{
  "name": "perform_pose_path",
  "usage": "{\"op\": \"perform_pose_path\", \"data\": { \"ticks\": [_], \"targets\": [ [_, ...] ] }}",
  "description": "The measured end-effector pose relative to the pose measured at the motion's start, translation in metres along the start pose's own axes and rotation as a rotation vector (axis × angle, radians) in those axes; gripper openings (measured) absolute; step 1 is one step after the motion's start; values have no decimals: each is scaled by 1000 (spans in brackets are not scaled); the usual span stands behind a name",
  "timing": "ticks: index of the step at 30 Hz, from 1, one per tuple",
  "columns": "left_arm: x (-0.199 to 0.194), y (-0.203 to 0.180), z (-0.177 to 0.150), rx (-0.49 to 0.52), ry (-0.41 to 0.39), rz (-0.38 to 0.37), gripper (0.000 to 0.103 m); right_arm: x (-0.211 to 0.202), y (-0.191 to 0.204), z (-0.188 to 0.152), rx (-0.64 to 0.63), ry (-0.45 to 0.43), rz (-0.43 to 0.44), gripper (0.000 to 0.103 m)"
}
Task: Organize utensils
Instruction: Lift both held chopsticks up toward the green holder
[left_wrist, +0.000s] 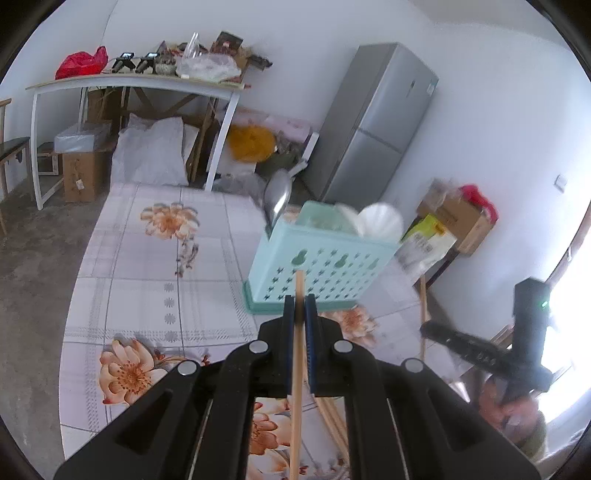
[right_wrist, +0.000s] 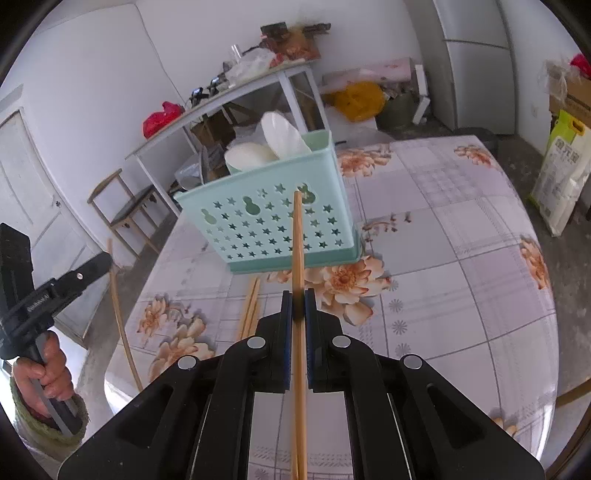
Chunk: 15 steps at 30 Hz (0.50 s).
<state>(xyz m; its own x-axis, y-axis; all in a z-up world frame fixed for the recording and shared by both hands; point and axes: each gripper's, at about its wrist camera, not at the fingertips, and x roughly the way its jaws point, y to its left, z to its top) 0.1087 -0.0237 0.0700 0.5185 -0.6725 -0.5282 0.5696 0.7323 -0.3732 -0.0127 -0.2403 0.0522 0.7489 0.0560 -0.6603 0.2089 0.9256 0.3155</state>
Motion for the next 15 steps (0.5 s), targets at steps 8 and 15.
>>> {"op": "perform_pose_path", "data": {
  "ticks": [8,15],
  "targets": [
    [-36,-5,20,-27,-94,-58,5,-11,2,-2,-1,-32,2,5],
    [-53,-21,54,0,-180,-99,5,-14,0,-4,7,-46,6,5]
  ]
}}
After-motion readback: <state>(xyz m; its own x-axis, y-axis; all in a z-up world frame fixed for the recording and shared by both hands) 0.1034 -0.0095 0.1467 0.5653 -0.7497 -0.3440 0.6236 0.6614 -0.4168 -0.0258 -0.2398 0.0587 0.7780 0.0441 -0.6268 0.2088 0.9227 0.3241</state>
